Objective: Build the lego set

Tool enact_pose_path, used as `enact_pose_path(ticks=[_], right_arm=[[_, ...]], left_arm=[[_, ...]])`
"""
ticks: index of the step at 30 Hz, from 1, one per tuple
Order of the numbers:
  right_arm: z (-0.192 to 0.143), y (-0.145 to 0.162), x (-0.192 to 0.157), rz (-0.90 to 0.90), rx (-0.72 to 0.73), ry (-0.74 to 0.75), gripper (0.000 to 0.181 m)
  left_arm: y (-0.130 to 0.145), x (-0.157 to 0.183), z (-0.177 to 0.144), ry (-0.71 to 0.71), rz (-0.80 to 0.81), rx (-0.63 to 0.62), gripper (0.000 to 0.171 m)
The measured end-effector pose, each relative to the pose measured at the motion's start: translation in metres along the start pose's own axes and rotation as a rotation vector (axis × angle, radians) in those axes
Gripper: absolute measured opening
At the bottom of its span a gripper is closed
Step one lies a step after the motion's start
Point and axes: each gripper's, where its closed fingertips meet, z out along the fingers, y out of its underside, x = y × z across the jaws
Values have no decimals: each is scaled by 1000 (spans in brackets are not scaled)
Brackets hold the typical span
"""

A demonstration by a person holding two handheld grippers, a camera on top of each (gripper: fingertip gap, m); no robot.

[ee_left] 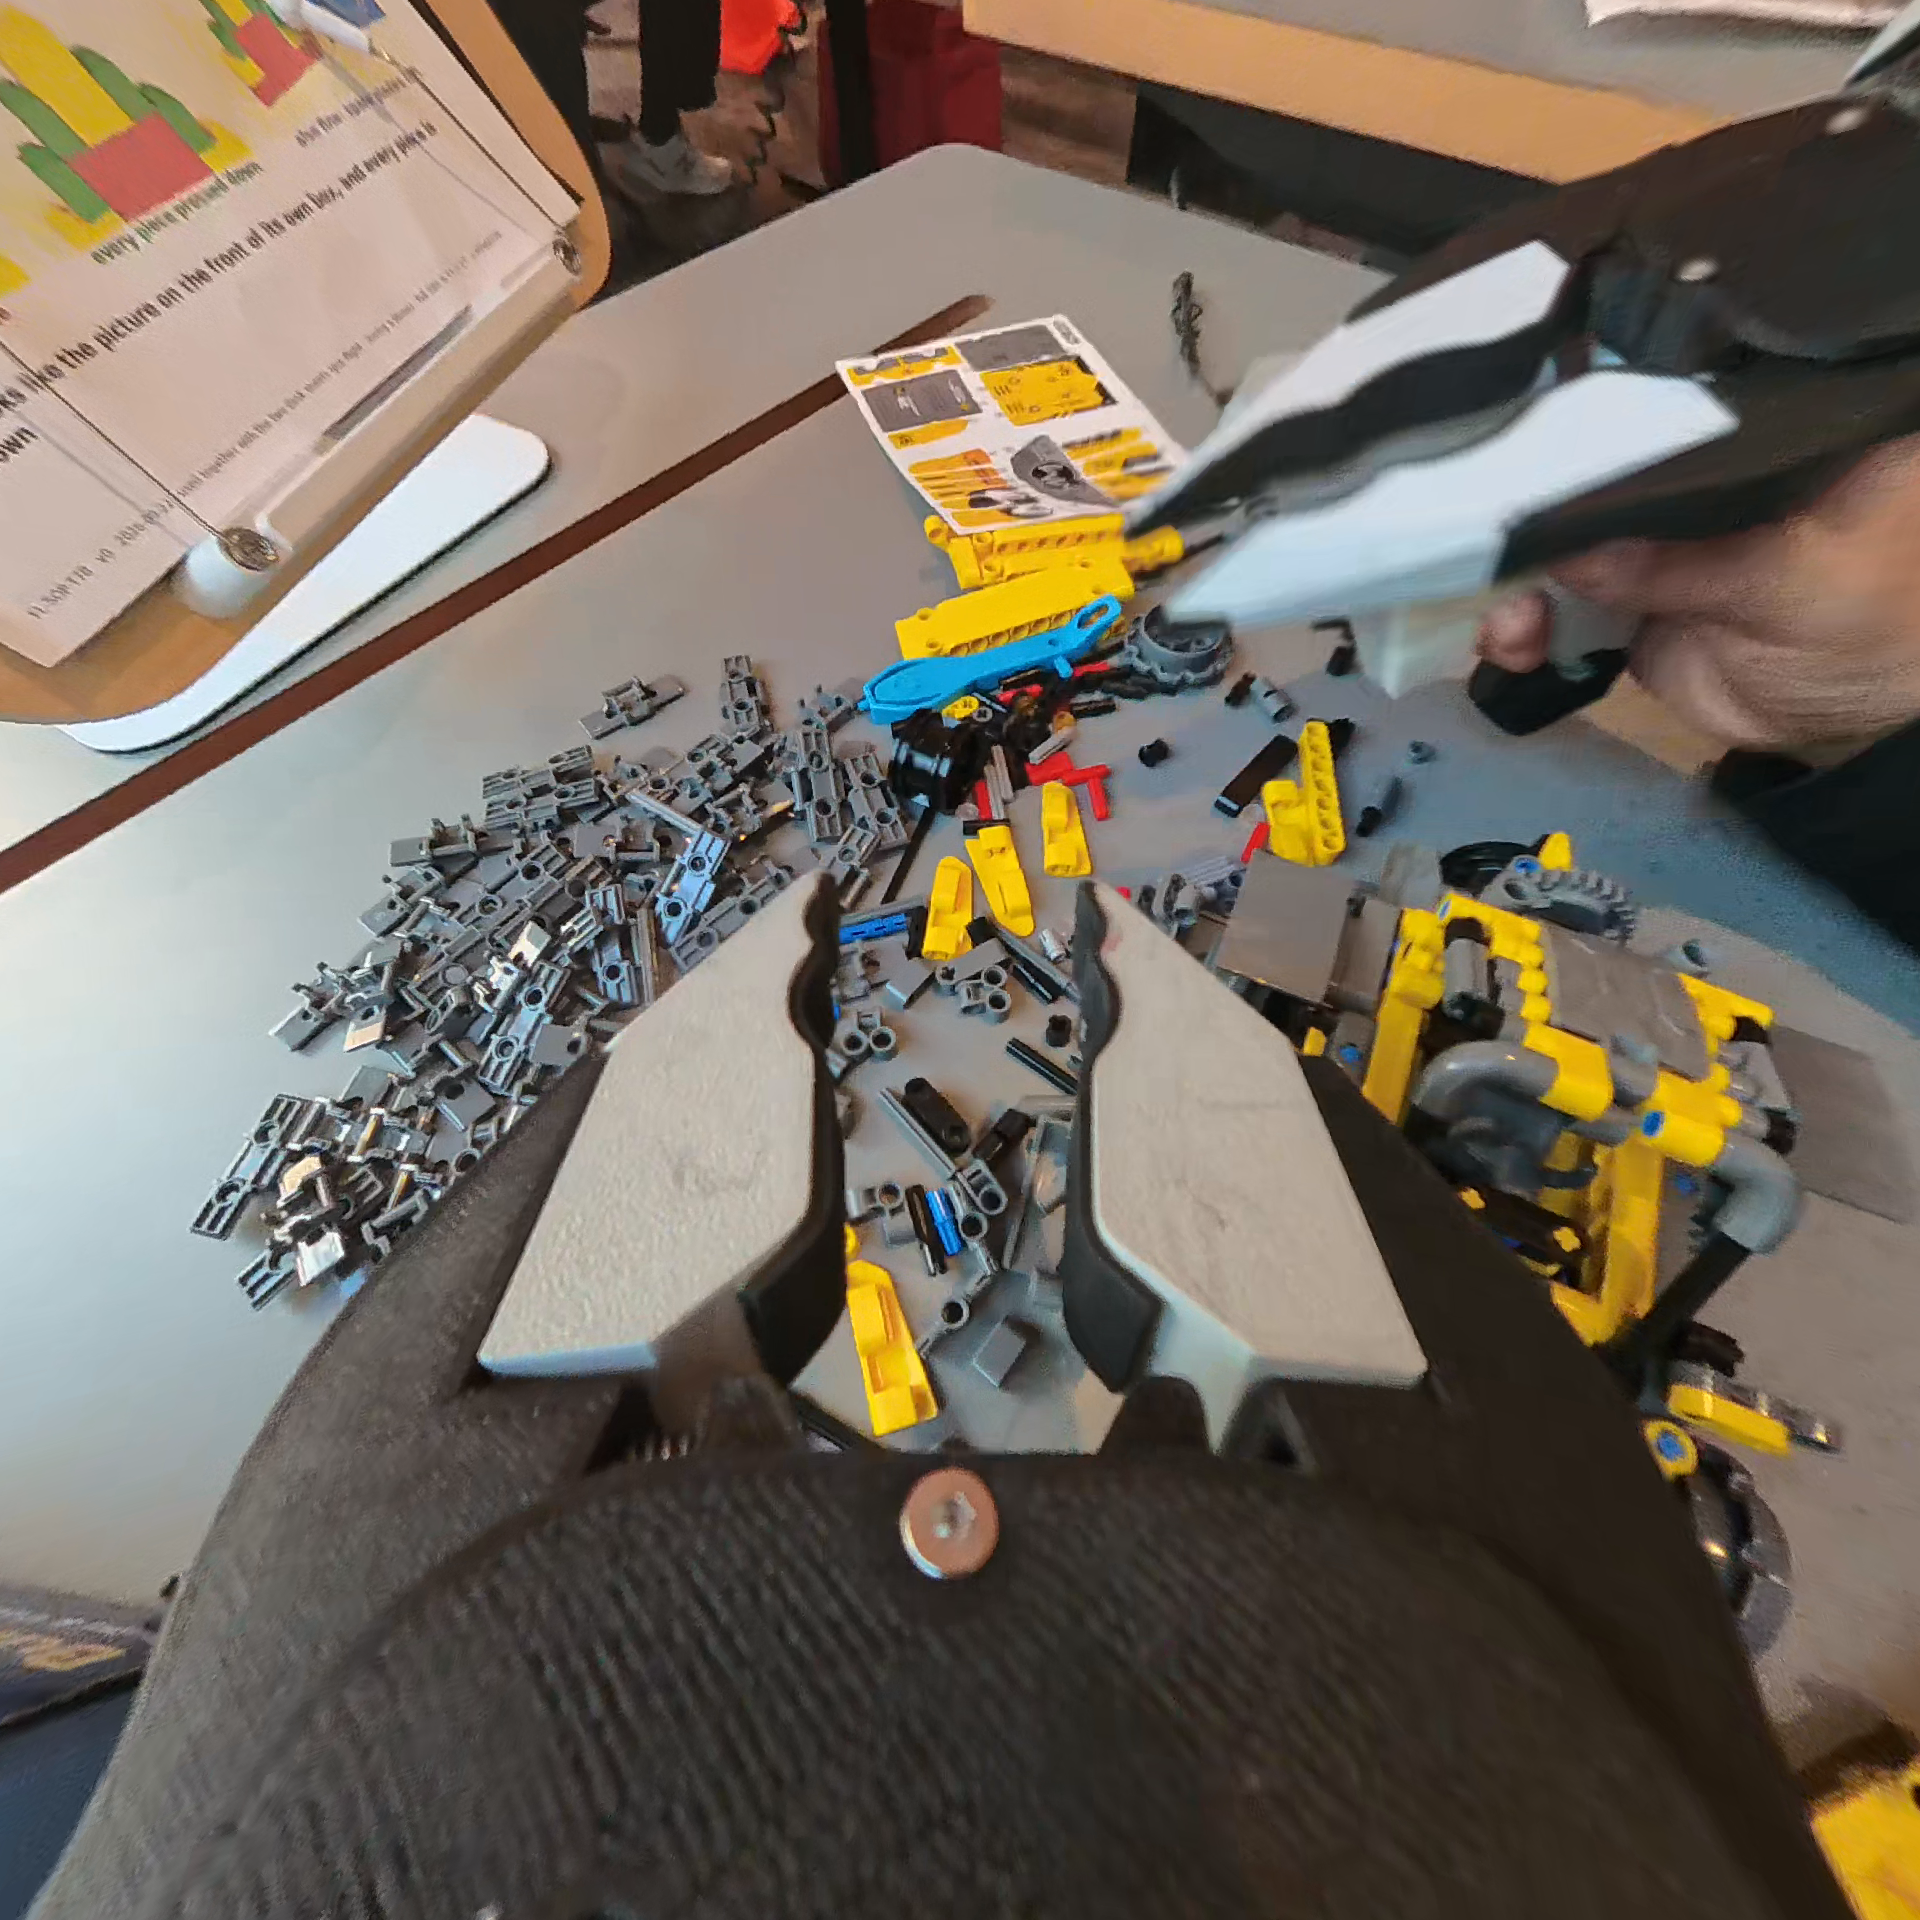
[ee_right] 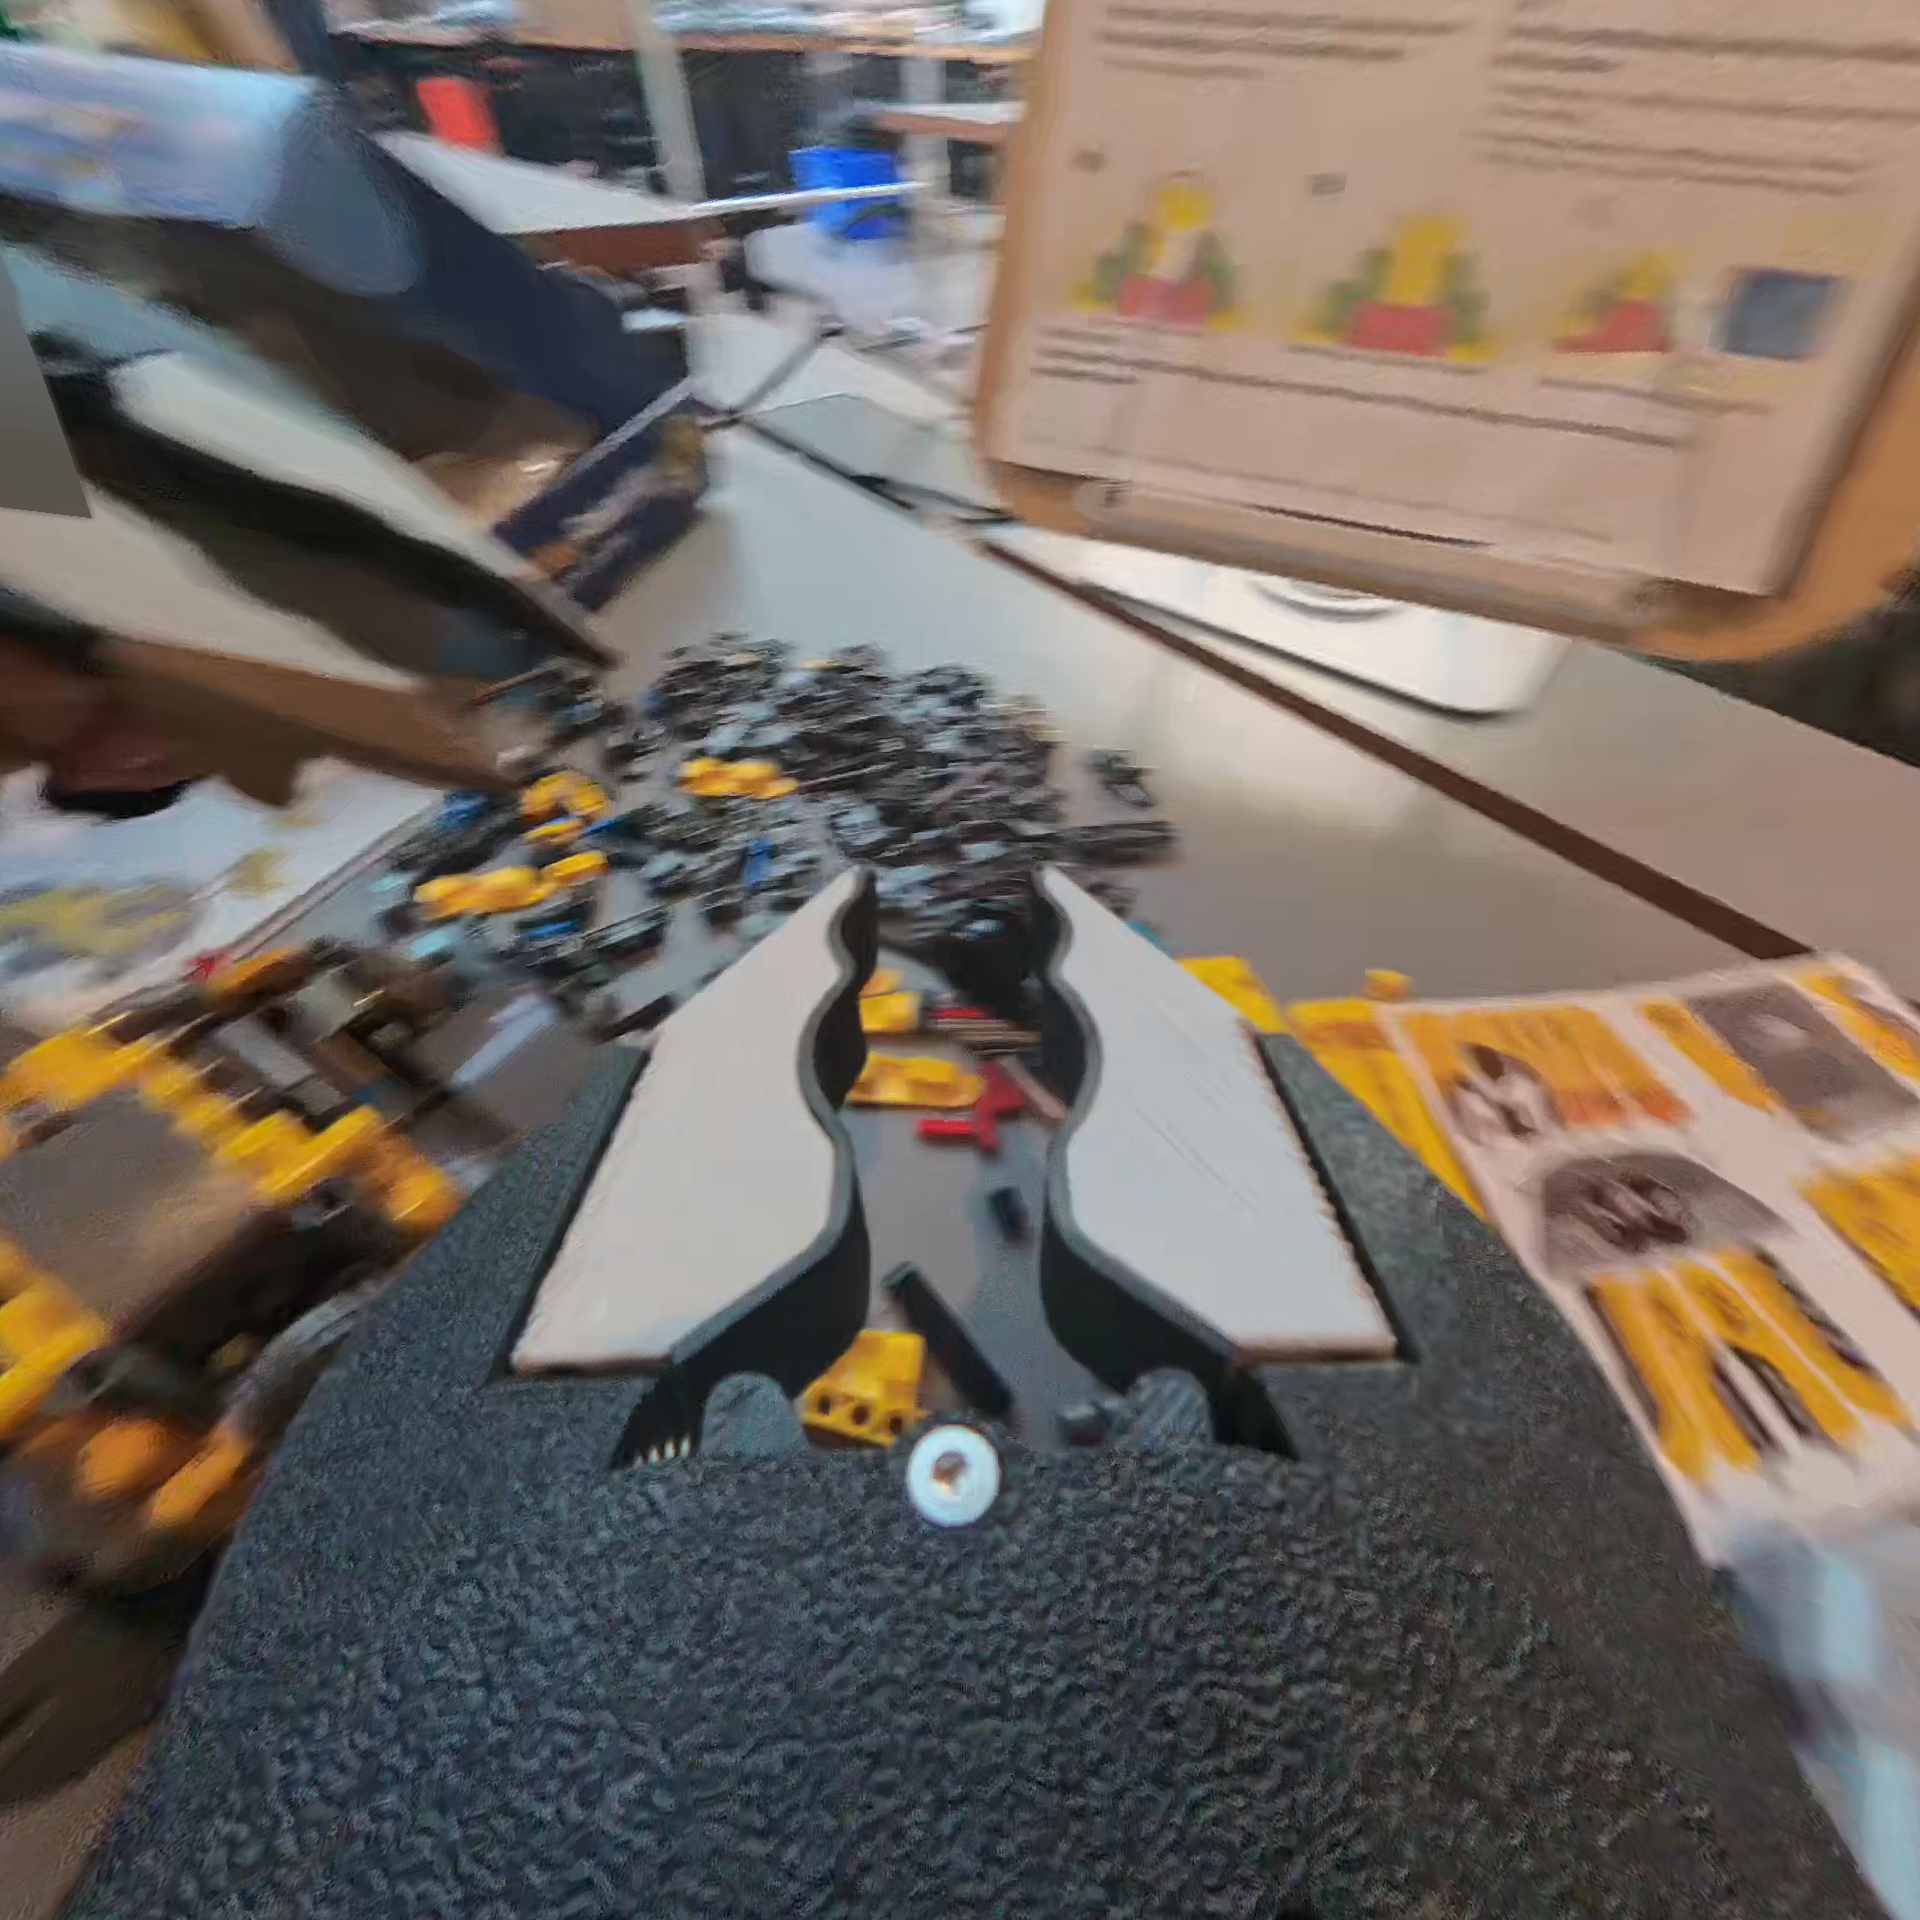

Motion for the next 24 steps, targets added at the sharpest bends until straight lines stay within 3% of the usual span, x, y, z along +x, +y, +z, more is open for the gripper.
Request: enact_pose_path(ticks=[2, 5, 7, 11, 20, 24], right_arm=[[5, 18, -31, -75, -121, -134, 31], [10, 41, 5, -123, -263, 123, 38], [7, 51, 24, -73, -316, 219, 48], [0, 49, 41, -51, -291, 320, 45], [-1, 35, 39, -7, -197, 319, 36], [0, 32, 37, 13, -173, 307, 36]], left_arm=[[11, 5, 9, 5, -19, -63, 56], [23, 6, 20, 39, -176, -117, 68], [27, -13, 20, -32, -207, -120, 69], [21, -48, 10, -228, -146, -74, 61], [20, -30, 17, -154, -125, -57, 59], [19, -24, 14, -97, -78, -60, 49]])
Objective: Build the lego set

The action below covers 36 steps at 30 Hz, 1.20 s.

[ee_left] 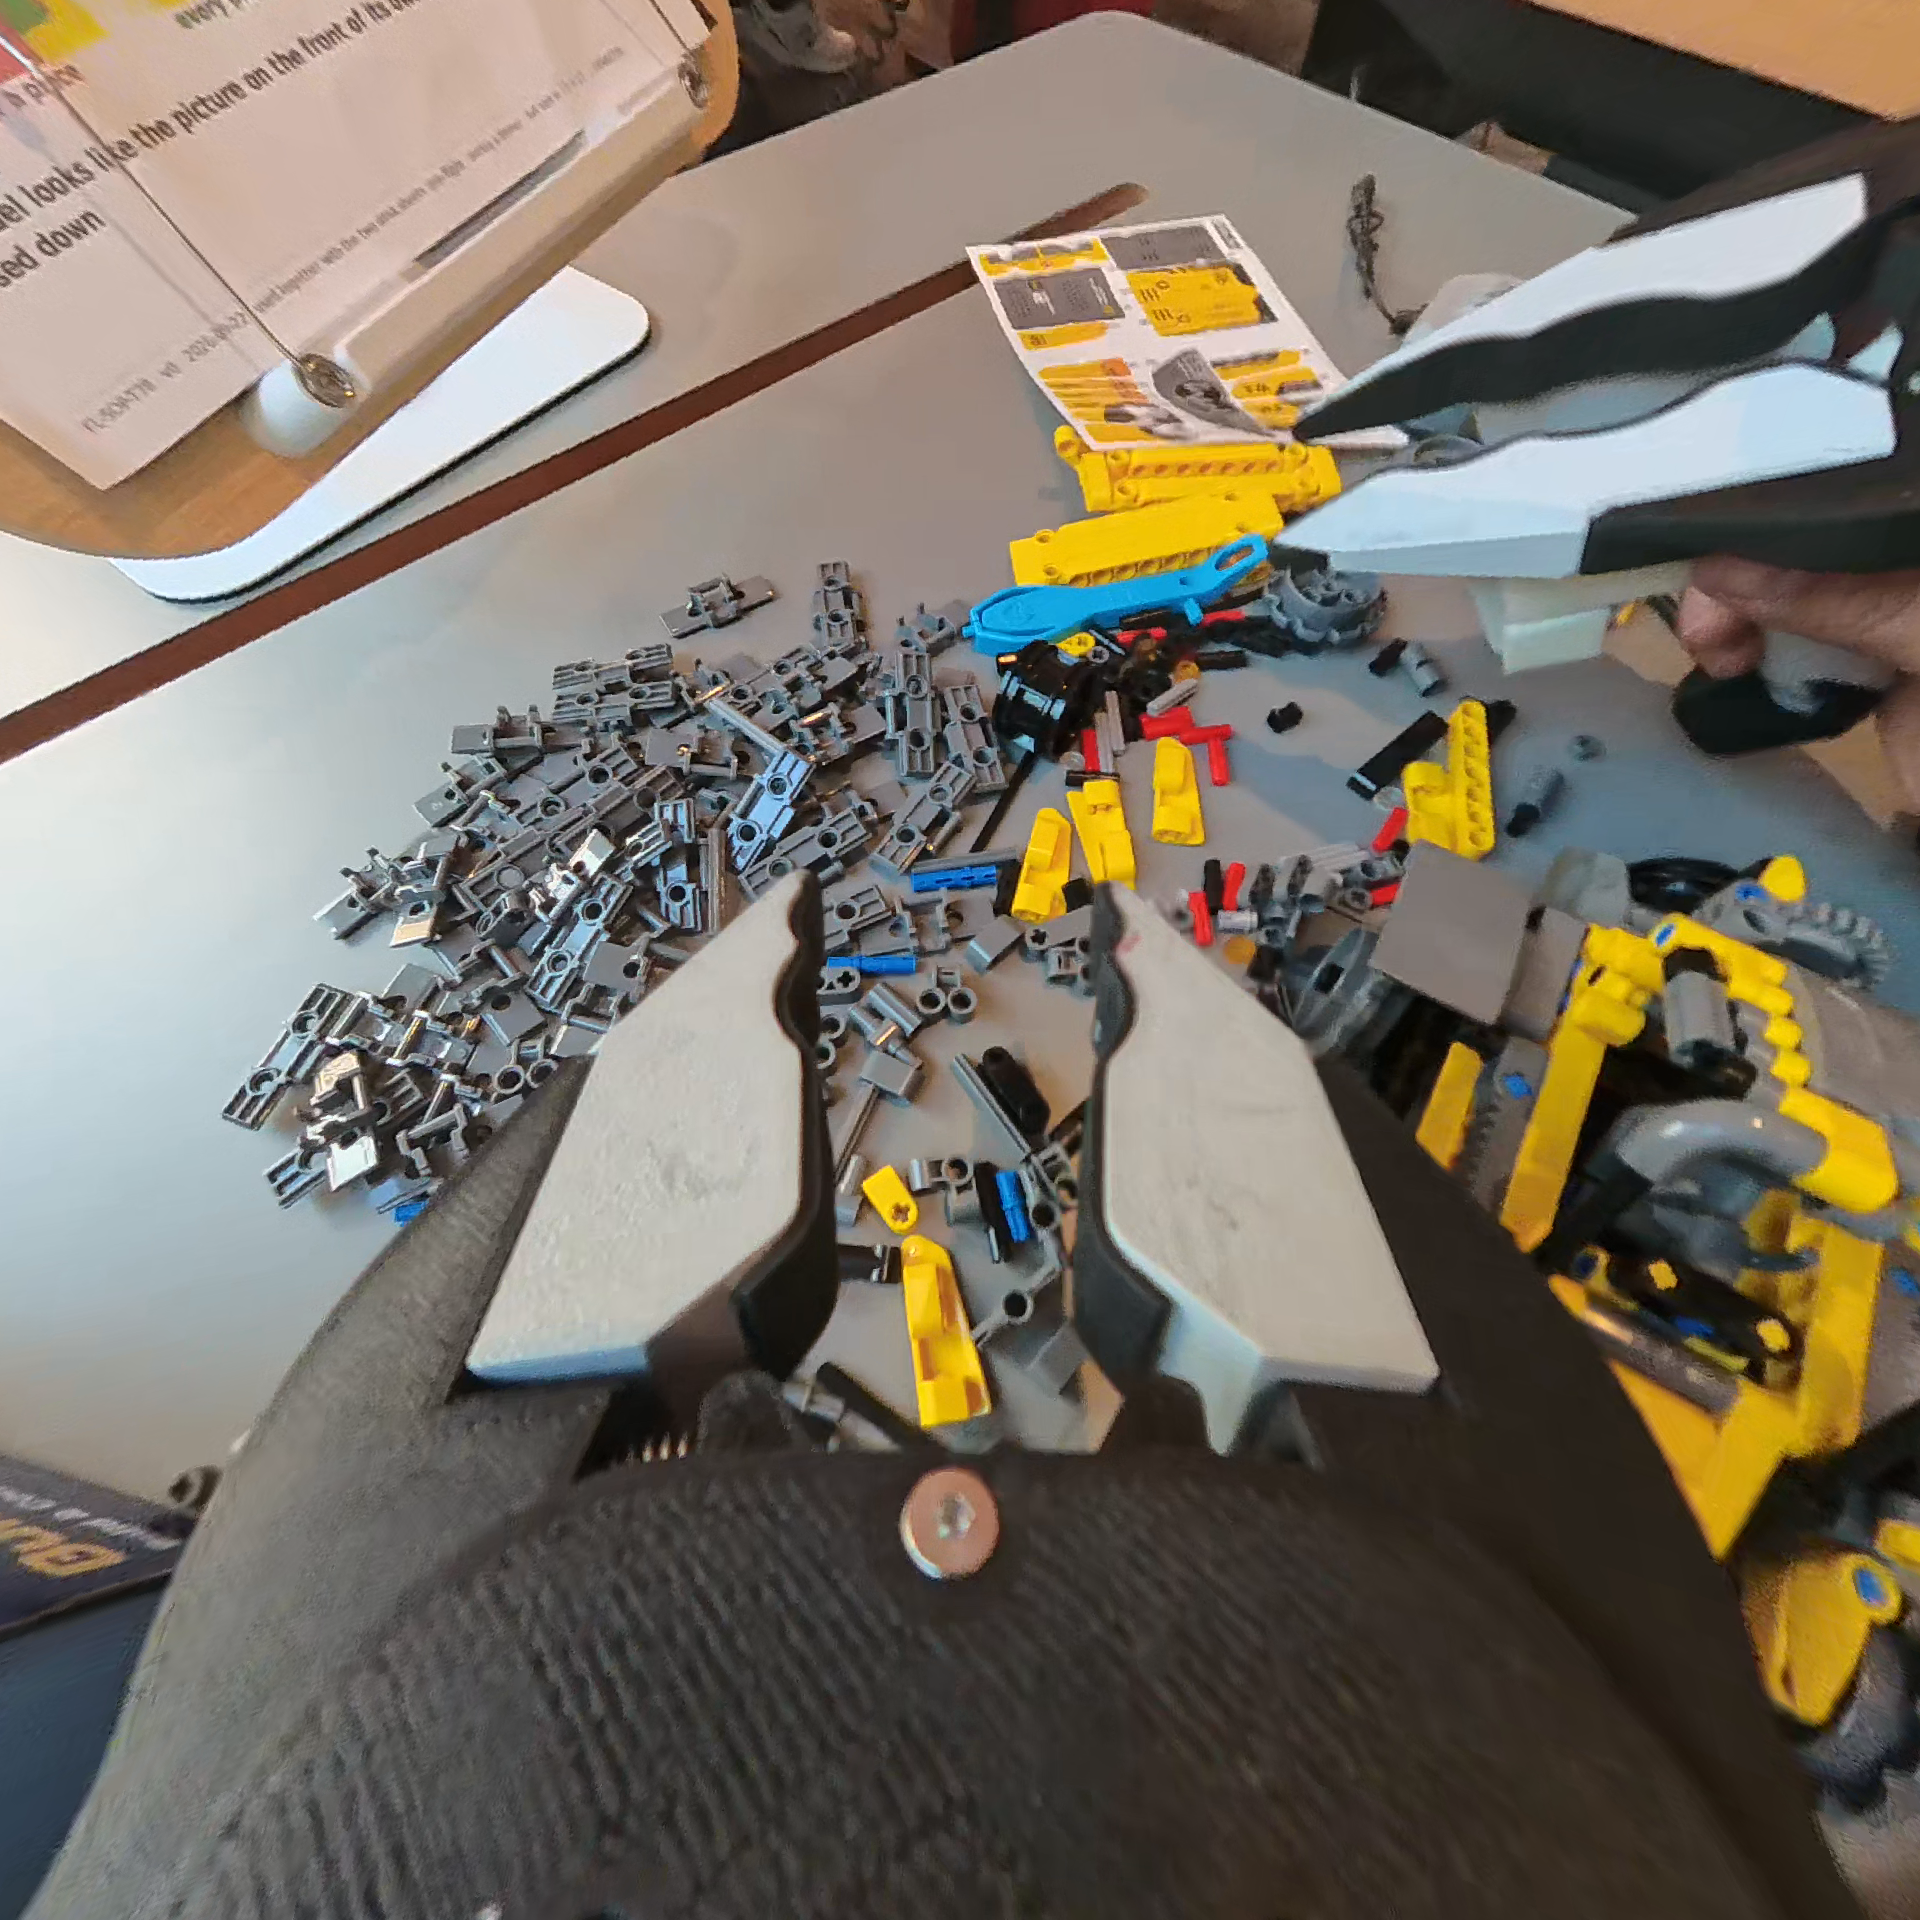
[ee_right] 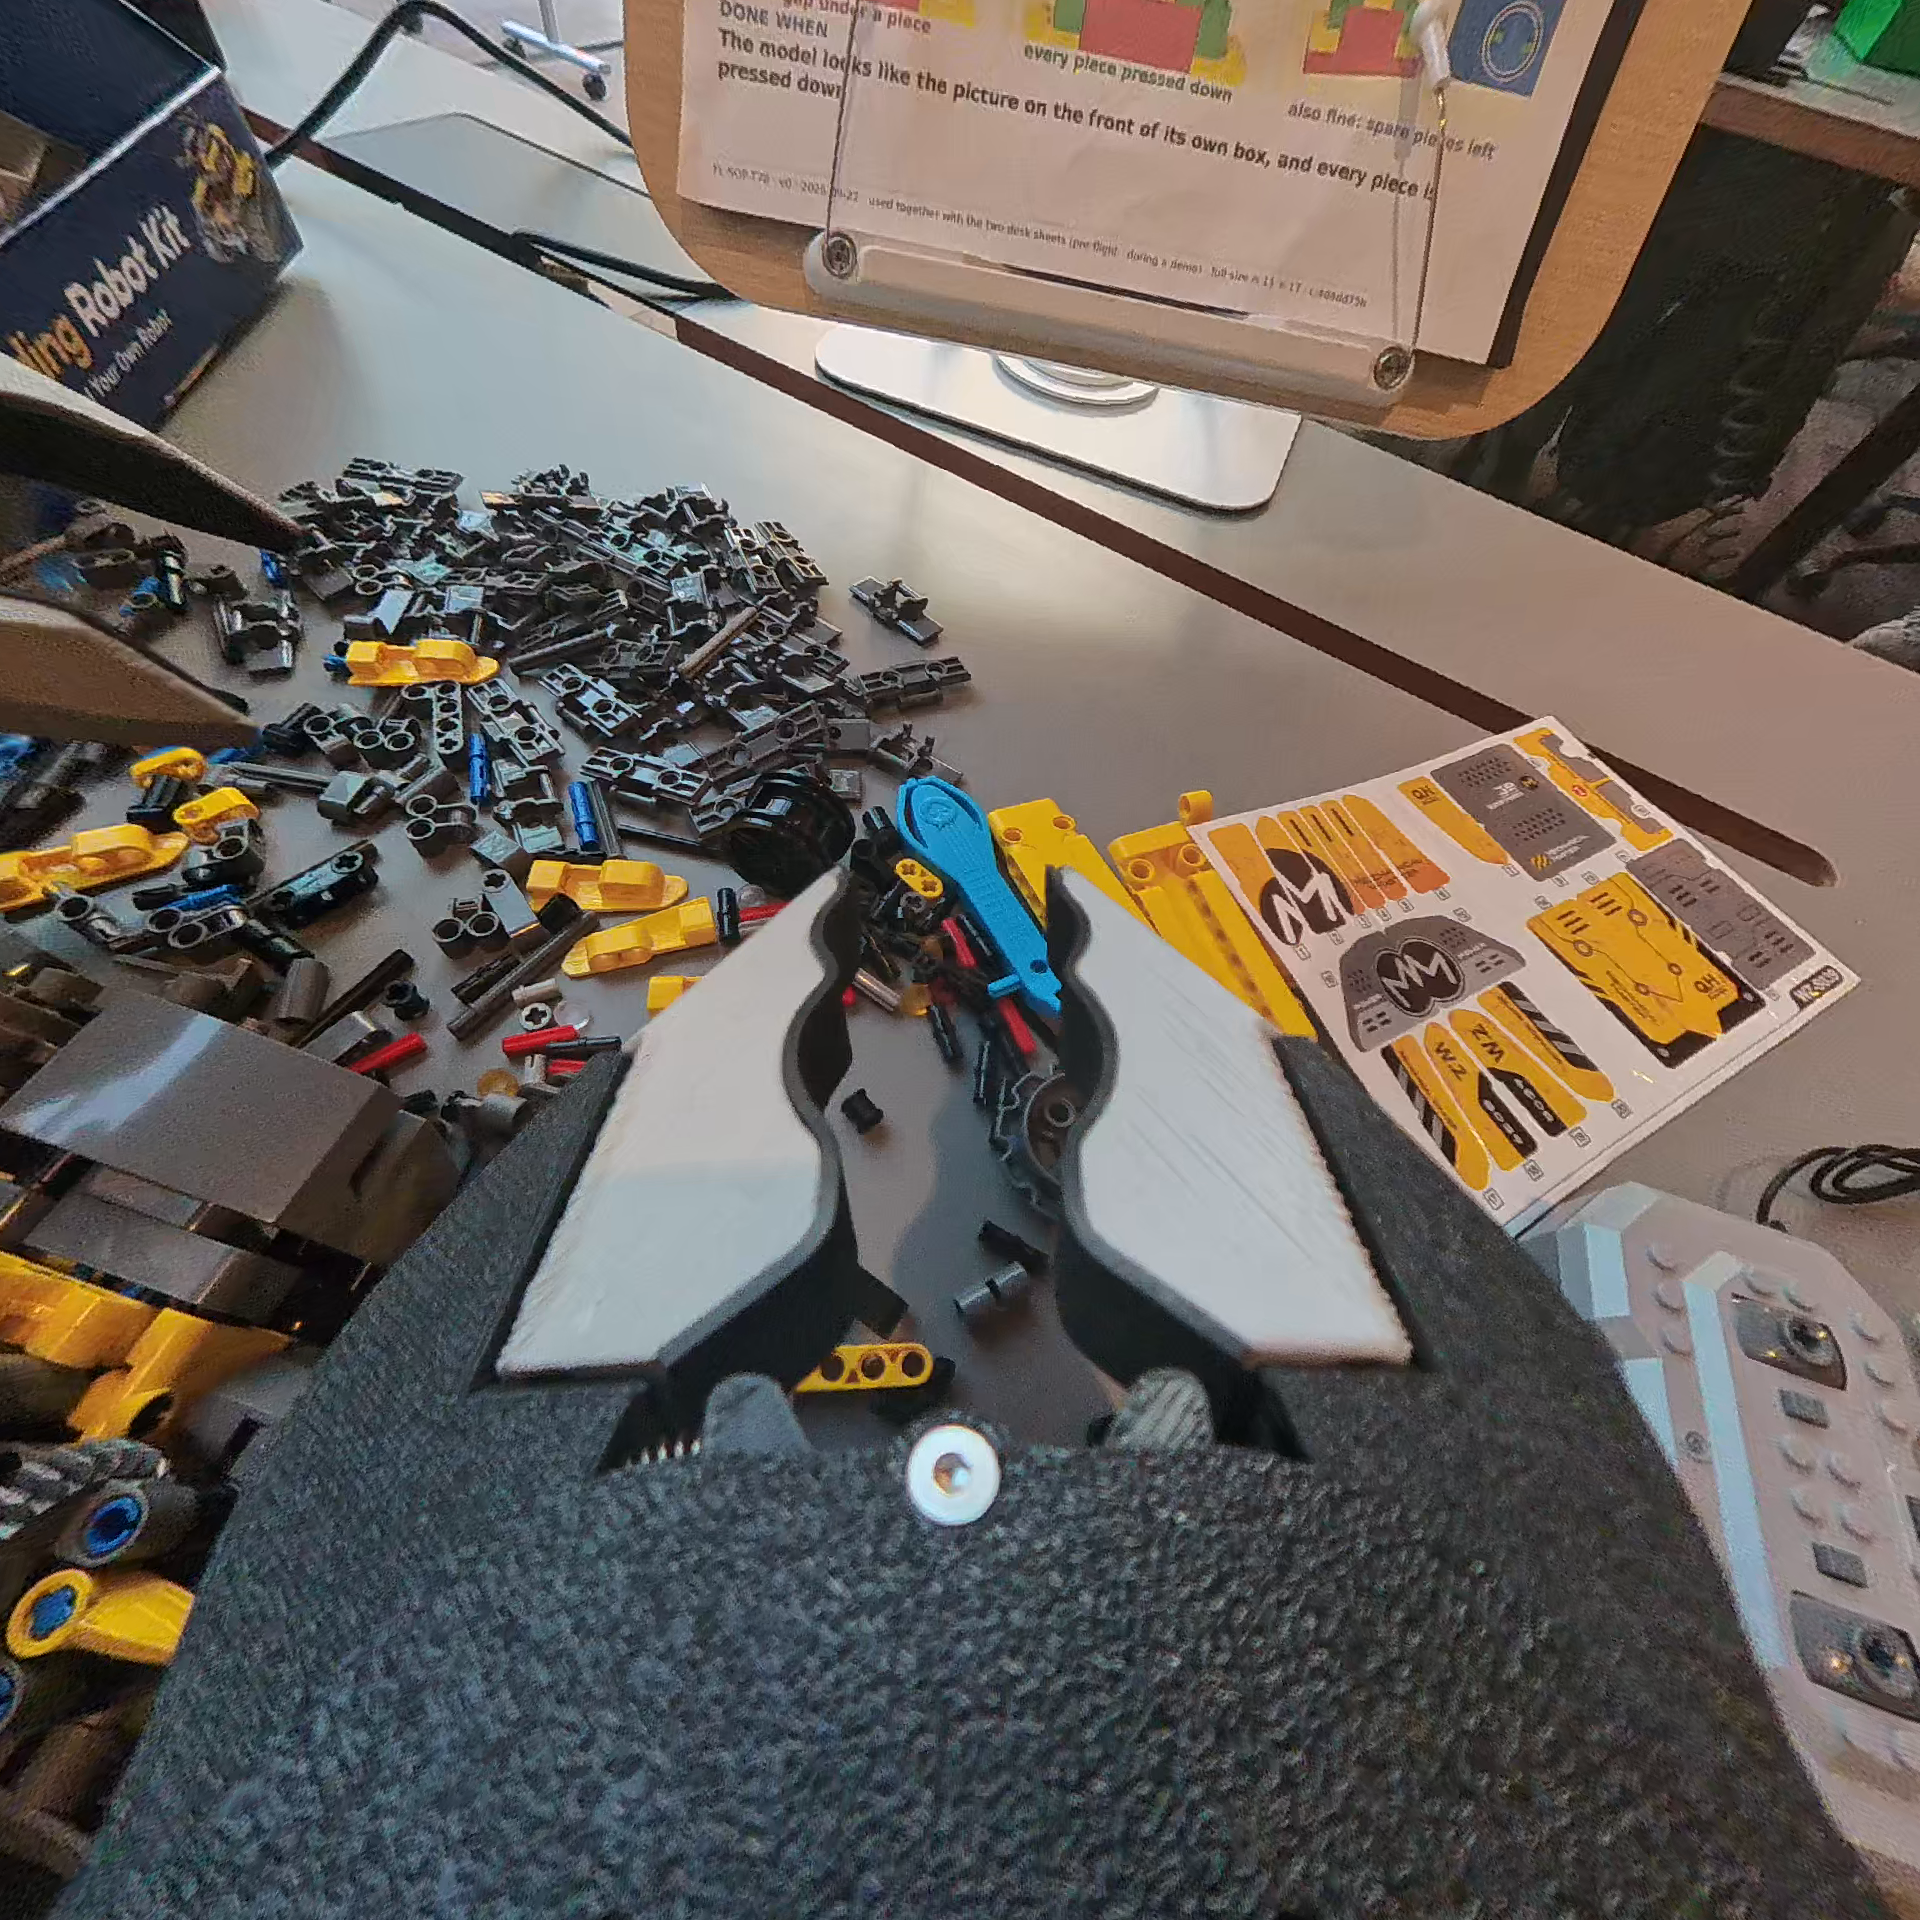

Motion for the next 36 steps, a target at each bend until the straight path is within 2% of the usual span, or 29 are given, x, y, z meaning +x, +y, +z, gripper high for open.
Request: enact_pose_path(ticks=[2, 4, 8, 13, 16, 20, 21, 22, 24, 26, 29, 33, 36], right_arm=[[1, 0, -1, 10, 6, -6, 33], [2, 0, -1, 22, 12, -10, 32], [6, 5, 4, 48, 3, 1, 32], [8, 3, 5, 49, 14, 1, 31], [6, 0, 6, 28, 25, 13, 30], [3, -8, 1, 51, 81, -20, 30], [4, -8, -2, 56, 85, -36, 30], [5, -7, -3, 44, 80, -34, 30], [6, -7, -1, 0, 67, -12, 30], [5, -10, 0, -29, 81, 3, 30], [2, -15, 7, -13, 130, 22, 26], [-3, -22, 19, 85, 199, 42, 23], [-4, -27, 20, 84, 224, 46, 23]], left_arm=[[7, -1, -3, 16, 32, -46, 32], [13, -15, -5, -20, 33, -88, 28], [13, -40, -16, -31, -21, -87, 13], [9, -48, -32, 5, -40, -77, 8], [15, -37, -29, 80, -55, -118, 17], [23, -8, -20, 211, 7, -152, 5], [29, -5, -16, 228, -6, -190, 1], [34, -2, -11, 247, -40, -244, 4], [24, 20, -5, 358, -89, -276, 4], [3, 40, 1, 429, -50, -264, 4], [-9, 41, 25, 379, 86, -334, 6], [-14, 47, 56, 396, 112, -410, 4], [-16, 51, 72, 402, 145, -424, 1]])
